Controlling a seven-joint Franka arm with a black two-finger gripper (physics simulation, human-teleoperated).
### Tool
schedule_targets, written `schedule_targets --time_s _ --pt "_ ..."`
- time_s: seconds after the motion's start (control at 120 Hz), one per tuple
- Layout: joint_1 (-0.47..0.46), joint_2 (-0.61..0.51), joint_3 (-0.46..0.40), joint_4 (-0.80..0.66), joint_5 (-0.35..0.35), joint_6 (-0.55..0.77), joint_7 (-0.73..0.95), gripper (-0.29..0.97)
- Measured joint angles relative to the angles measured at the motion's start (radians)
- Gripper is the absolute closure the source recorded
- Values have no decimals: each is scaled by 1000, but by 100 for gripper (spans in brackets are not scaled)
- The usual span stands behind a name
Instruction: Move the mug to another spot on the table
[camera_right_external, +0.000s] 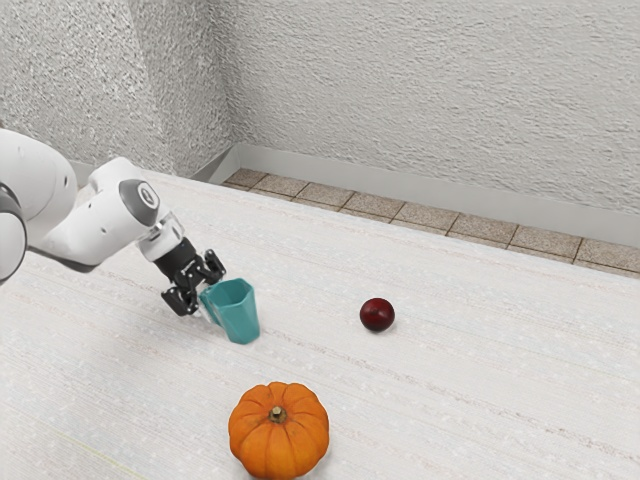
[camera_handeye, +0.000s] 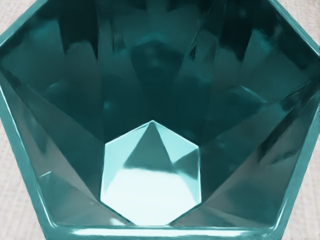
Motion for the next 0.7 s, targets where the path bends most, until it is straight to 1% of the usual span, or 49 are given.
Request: schedule_targets --time_s 0.133,0.2,0.25,0.342,0.375,0.417,0.483,0.533,0.592,0.7 --pt "0 -19 2 3 29 1 -1 11" --pt "-5 -78 9 1 66 6 -6 8" --pt "-16 -152 18 -4 131 9 -21 6" --pt "-58 -338 43 6 306 -22 -83 4" --pt "-70 -377 47 41 359 -47 -116 4" --pt "-86 -403 51 93 409 -80 -165 3" --pt "-109 -408 54 190 461 -143 -274 2" --pt "-118 -386 54 286 485 -215 -387 2" --pt "-106 -348 23 392 519 -303 -537 1" --pt "-126 -300 -44 451 571 -411 -800 1"
